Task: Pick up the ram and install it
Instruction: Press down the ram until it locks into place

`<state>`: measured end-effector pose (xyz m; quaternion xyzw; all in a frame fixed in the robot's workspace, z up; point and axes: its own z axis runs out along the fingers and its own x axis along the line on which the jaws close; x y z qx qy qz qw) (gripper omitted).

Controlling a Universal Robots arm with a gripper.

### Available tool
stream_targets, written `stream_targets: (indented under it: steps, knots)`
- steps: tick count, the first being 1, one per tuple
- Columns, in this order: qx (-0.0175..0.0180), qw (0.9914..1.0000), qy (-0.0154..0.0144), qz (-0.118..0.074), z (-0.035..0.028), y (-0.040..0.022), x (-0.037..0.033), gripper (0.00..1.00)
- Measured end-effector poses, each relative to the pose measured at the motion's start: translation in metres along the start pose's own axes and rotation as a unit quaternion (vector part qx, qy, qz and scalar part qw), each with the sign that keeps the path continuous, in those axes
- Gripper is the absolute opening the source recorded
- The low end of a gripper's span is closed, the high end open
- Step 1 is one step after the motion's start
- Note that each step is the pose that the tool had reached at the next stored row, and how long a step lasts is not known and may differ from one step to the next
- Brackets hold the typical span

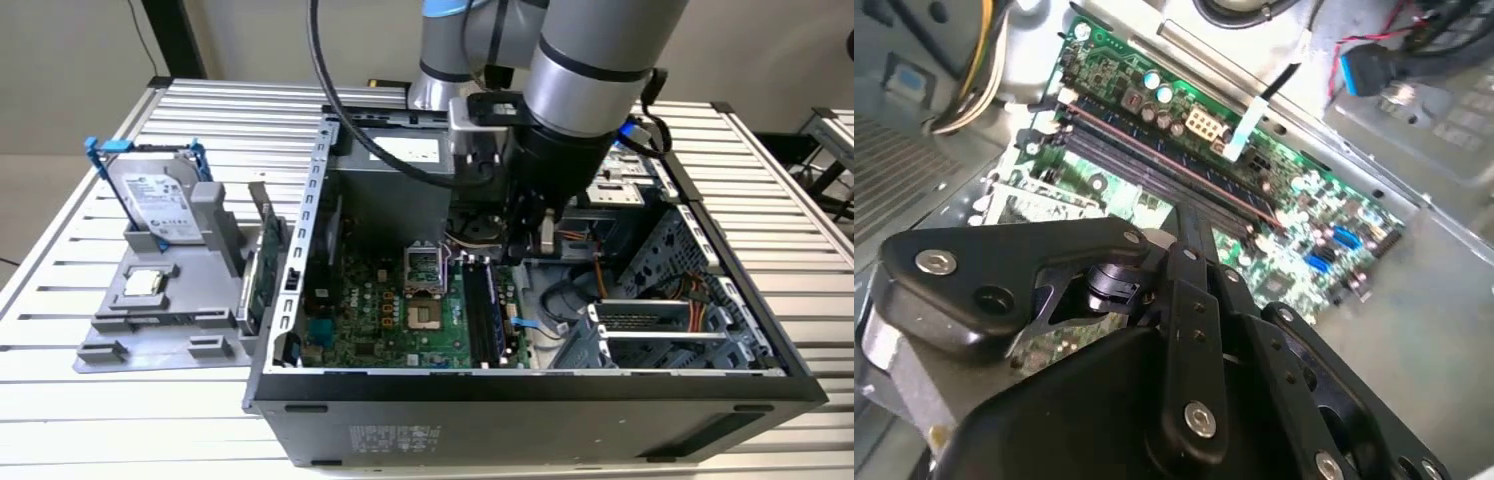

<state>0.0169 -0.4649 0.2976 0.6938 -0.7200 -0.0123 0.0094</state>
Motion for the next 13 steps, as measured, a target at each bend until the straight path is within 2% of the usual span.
stream_targets:
  steps: [5, 6, 13]
  knots:
    - [0.0, 1.0, 0.0, 0.0, -0.0227, 0.0007, -0.0001, 0.0]
    - [0.0, 1.0, 0.0, 0.0, -0.0254, 0.0007, -0.0001, 0.0]
    - [0.0, 1.0, 0.0, 0.0, -0.026, 0.0008, -0.0001, 0.0]
